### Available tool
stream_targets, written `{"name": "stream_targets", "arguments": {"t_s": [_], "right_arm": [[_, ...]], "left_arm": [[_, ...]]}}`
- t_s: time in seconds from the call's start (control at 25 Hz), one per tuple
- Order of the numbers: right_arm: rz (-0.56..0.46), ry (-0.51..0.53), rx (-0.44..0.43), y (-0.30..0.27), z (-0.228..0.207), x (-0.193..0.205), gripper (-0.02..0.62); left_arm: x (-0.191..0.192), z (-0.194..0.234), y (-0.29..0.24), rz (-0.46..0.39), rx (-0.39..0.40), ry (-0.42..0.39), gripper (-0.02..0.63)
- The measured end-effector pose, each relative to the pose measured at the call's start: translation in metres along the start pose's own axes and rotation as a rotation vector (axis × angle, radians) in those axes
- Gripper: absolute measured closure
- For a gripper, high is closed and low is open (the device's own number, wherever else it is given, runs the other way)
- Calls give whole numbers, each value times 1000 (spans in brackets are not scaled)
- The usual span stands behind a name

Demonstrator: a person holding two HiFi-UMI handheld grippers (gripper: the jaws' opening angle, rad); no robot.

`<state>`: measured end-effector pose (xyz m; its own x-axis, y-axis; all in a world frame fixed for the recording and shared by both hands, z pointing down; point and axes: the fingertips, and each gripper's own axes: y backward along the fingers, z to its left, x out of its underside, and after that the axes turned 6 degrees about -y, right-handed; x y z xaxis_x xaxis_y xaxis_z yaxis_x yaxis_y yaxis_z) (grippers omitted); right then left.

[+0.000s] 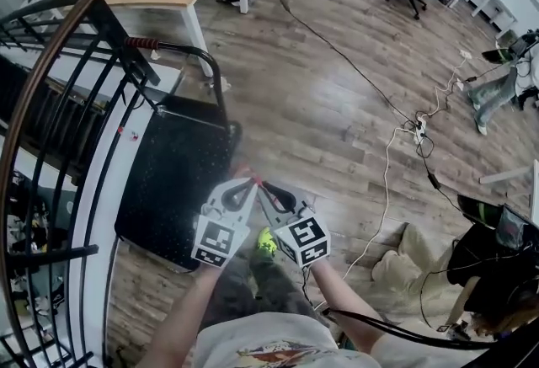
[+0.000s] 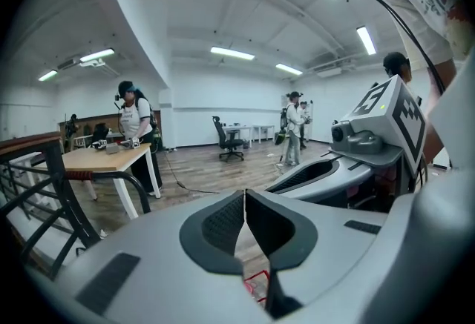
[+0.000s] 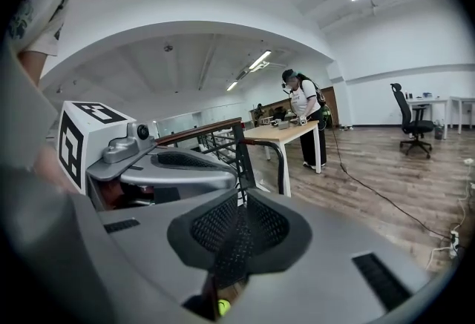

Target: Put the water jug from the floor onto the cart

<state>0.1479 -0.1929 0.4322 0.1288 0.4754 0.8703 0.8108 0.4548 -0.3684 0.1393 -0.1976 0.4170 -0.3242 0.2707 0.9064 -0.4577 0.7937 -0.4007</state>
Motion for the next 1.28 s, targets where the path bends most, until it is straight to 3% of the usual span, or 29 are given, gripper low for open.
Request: {"name": "stream_targets", "arguments": {"t_s": [0.24, 0.64, 1.04, 1.28], "right_arm": [[12, -13, 16, -30, -12, 21, 568], [80, 50, 43, -93, -49, 81, 568], [161, 84, 5, -147, -77, 145, 546], [222, 120, 5, -188, -99, 178, 508]], "left_arm": [[34, 14, -18, 24, 7, 5, 592], [121, 33, -65, 82, 12, 6, 591], [198, 53, -104, 121, -29, 66, 588], [250, 77, -129, 163, -46, 95, 533]]}}
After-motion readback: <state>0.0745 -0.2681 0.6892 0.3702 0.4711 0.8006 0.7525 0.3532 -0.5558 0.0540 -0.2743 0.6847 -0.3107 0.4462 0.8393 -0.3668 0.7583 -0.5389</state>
